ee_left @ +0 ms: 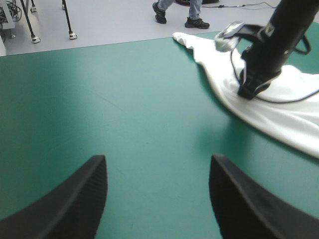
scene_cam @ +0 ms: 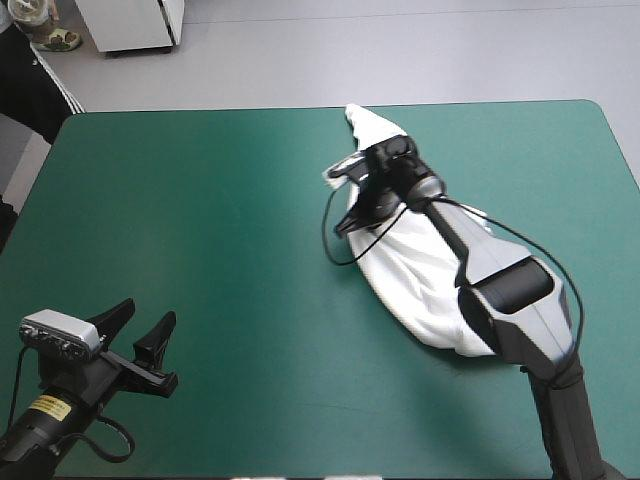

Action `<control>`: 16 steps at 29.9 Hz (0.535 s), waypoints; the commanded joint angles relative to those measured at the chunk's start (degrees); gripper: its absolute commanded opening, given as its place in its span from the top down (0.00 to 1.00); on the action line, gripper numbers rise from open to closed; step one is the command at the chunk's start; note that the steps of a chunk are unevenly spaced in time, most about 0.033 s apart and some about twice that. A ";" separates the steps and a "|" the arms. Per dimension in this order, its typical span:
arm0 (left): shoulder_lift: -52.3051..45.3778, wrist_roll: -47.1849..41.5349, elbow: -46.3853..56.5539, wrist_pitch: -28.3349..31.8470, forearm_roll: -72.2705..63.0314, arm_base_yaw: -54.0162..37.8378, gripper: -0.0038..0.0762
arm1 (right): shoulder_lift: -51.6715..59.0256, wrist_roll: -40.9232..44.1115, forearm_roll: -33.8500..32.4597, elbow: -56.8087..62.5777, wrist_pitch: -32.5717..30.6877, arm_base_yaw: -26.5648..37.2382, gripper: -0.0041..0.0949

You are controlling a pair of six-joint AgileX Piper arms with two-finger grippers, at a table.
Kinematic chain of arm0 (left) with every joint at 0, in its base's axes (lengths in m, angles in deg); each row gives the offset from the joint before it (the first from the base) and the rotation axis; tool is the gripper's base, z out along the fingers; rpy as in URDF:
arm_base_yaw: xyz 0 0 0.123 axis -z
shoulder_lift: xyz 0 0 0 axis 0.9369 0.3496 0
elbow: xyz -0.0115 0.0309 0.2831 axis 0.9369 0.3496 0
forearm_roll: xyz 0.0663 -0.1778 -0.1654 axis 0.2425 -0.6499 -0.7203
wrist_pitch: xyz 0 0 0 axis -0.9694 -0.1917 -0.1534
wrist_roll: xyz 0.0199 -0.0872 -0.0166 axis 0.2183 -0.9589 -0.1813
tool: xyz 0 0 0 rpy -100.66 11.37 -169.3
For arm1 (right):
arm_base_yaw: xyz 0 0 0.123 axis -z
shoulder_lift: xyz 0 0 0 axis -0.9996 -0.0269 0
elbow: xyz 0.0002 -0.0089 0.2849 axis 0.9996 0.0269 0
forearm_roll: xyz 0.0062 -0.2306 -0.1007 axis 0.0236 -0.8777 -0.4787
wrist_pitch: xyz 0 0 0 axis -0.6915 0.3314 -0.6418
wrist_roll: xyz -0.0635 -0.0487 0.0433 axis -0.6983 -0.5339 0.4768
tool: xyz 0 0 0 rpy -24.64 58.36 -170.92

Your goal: Fold the cloth

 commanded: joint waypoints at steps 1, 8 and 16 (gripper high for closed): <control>0.77 0.01 -2.13 6.56 -1.26 0.30 0.40 | 2.62 -0.65 5.95 -4.77 -0.29 -8.18 0.97; 0.77 0.01 -2.12 8.39 -1.26 0.30 0.40 | 2.62 -0.65 5.47 -6.18 -2.28 -20.83 0.97; 0.66 0.01 -3.28 8.17 -1.26 0.30 0.40 | 2.62 -0.42 3.72 -5.96 -2.44 -28.77 0.97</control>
